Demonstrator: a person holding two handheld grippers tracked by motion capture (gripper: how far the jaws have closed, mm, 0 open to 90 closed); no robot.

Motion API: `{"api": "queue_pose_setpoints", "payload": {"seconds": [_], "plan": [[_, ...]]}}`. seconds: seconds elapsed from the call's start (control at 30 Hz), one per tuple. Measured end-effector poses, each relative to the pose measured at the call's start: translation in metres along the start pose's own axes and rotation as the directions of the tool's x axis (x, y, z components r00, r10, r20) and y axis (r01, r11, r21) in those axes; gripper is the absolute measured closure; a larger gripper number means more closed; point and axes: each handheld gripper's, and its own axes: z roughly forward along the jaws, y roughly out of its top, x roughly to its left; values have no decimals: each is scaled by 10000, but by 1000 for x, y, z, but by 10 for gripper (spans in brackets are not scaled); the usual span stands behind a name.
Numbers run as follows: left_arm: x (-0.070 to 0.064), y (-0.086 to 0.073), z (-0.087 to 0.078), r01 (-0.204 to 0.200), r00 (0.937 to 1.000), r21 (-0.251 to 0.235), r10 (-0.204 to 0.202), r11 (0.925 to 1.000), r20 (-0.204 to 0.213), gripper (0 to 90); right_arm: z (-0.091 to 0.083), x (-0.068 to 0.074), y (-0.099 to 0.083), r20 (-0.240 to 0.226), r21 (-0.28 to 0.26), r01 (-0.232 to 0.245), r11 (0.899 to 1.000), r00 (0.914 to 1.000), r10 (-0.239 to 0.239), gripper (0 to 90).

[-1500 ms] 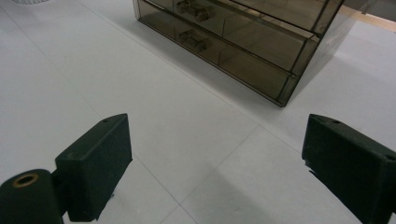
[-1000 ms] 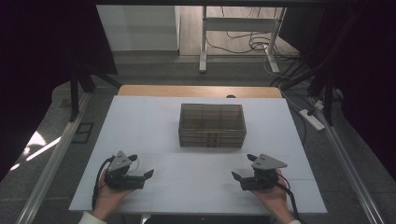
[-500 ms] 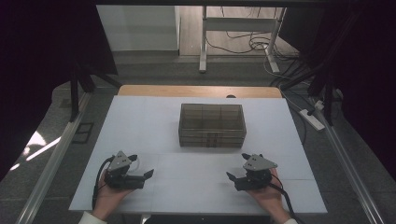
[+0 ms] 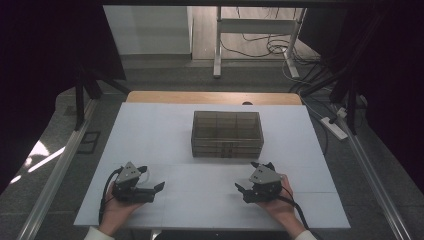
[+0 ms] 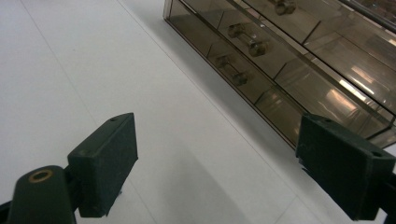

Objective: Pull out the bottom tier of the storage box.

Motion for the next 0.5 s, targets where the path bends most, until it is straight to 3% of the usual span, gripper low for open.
{"api": "queue_pose_setpoints", "payload": {"seconds": [0.3,0.5], "plan": [[0,0,0,27,10000,46,-27,10000,-12,113,4,4,6,134,-59,388,9992,9992,-388,128],[0,0,1,33,10000,67,-33,10000,-1,113,7,7,7,435,207,956,9952,9944,-964,130]]}}
